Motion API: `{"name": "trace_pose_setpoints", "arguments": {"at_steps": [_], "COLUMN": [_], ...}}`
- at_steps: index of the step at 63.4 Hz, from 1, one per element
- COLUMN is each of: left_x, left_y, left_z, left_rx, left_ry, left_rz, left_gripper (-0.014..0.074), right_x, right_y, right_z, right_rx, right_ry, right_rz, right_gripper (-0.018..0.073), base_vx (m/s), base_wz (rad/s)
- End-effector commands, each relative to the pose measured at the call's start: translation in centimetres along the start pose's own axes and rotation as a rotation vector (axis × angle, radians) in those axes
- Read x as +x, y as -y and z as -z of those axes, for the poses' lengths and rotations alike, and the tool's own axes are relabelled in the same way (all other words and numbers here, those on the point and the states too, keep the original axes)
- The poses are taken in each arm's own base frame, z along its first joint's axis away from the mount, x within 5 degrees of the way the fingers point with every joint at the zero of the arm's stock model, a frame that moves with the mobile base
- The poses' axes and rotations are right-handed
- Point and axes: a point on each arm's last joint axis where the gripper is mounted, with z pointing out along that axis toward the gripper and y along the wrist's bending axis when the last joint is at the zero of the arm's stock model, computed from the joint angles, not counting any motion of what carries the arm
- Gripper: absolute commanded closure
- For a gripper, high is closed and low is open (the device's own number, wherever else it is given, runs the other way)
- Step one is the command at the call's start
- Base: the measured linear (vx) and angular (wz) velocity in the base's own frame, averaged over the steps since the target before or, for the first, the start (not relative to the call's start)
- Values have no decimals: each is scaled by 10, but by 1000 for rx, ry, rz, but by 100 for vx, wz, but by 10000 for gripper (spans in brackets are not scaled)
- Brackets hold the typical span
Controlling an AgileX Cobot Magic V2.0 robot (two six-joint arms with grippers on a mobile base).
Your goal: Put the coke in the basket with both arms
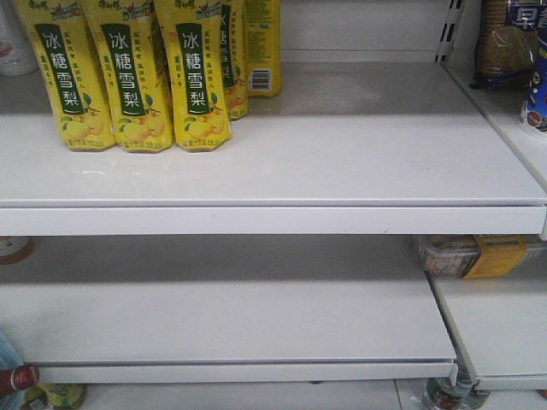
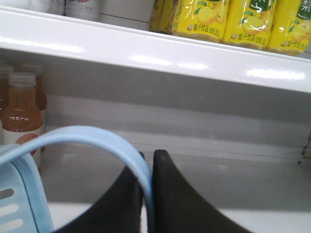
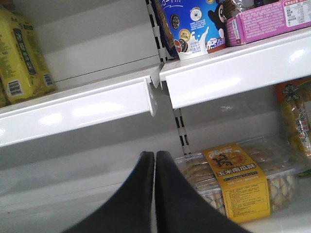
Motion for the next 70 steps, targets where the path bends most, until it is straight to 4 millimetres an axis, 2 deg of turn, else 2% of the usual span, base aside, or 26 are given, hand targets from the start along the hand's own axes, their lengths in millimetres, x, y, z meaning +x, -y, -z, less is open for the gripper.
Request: {"name": "trace_pose_setpoints", "arguments": {"at_steps": [1, 70], "left_x": [-16, -16], "left_y": [5, 5], "left_z": [3, 3], "left_rx": [49, 49], "left_ry": [179, 179], "left_rz": [-68, -68], "left_gripper": [603, 603], "right_x": [-4, -4], "right_y": [-1, -1], "right_z": [2, 2], "right_rx": [-15, -16], "right_ry": [82, 84], "right_rz": [25, 36], "right_gripper": [564, 564], "base_vx": [0, 0], "base_wz": [0, 0]}}
